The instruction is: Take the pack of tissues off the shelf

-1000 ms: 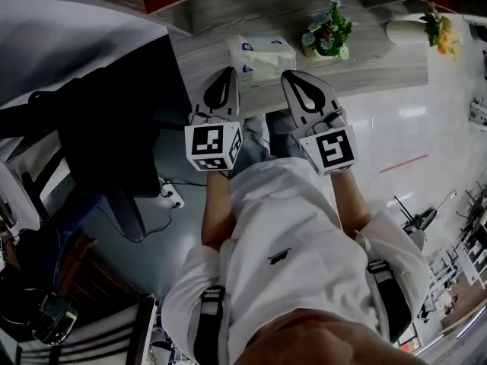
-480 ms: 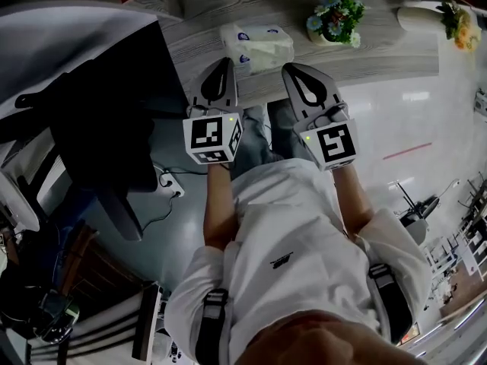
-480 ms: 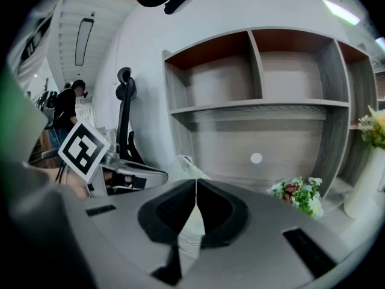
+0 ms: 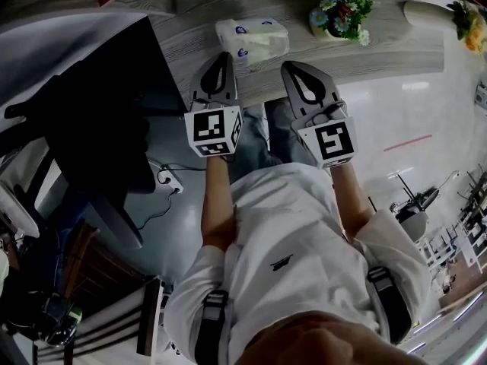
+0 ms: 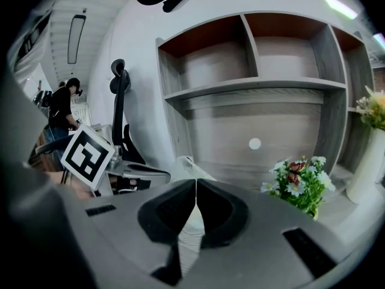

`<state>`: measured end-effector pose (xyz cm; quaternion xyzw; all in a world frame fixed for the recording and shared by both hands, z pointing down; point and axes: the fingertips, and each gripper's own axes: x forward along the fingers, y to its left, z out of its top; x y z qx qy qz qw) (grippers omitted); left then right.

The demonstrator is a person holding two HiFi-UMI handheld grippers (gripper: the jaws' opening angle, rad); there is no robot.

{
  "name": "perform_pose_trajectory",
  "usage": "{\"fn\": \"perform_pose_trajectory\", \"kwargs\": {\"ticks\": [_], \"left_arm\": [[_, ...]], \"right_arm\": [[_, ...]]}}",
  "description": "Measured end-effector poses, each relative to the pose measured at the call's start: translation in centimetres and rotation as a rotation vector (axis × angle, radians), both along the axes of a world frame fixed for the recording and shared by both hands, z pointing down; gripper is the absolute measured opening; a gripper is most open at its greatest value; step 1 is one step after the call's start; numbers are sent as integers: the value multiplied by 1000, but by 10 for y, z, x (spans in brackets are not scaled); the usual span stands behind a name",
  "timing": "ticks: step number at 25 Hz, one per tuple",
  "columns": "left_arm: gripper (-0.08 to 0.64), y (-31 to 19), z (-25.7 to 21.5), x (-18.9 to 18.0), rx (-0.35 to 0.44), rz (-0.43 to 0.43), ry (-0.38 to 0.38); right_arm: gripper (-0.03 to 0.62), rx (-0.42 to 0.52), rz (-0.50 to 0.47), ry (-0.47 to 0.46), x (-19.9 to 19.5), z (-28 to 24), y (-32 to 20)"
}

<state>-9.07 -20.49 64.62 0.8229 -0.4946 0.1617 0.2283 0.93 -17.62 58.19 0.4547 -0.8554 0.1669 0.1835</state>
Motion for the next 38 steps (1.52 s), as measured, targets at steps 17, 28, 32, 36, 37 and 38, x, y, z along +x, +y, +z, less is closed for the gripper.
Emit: {"fn": "perform_pose_trajectory", "kwargs": {"ticks": [17, 28, 32, 36, 37, 38], "left_arm": [[34, 4, 26, -9, -26, -3, -100], [34, 15, 6, -7, -8, 12, -82], [34, 19, 2, -6, -8, 21, -80], [34, 21, -2, -5, -7, 28, -80], [34, 22, -4, -4, -6, 30, -79], [34, 22, -5, -4, -5, 31, -78]], "right_arm": [[26, -29, 6, -1, 0, 23, 0], [26, -41, 12, 9, 2, 28, -1], [26, -41, 2, 8, -1, 26, 0], [26, -39, -5, 13, -3, 24, -1], [26, -38, -7, 12, -4, 23, -1], [26, -36, -9, 10, -6, 22, -2]]}}
